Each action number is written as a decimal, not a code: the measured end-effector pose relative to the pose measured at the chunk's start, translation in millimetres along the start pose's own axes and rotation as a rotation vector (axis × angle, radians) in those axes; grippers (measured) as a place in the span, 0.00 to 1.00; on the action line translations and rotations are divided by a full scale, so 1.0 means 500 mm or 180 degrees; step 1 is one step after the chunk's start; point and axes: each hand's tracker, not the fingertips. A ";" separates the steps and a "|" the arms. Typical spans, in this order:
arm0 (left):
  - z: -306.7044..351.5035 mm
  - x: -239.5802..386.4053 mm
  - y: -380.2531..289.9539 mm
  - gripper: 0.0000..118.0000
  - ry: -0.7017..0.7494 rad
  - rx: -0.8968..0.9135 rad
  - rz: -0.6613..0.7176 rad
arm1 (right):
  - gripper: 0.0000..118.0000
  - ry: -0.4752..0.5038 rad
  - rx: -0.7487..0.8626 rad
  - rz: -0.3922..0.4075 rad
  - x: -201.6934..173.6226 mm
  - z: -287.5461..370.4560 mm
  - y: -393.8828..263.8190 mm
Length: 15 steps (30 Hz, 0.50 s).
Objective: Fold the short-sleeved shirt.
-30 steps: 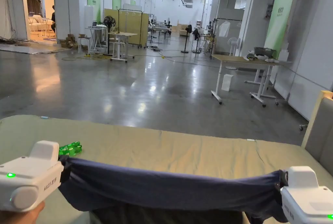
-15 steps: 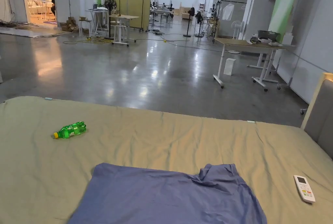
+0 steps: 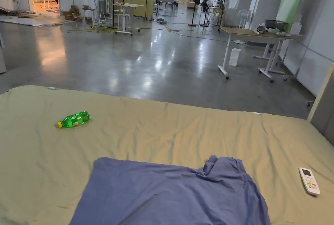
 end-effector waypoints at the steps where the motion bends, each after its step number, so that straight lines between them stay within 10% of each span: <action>1: 0.006 -0.004 0.004 0.20 -0.0007 0.0046 0.0002 | 0.27 -0.0023 0.0041 -0.0016 -0.018 0.032 0.017; 4: 0.025 -0.010 0.023 0.48 -0.0035 0.0314 0.0079 | 0.60 -0.0046 0.0344 -0.0174 -0.016 0.066 0.053; 15: 0.153 0.073 0.189 0.54 0.0002 0.1704 0.0075 | 0.74 -0.0014 0.1816 -0.0648 -0.021 0.119 0.243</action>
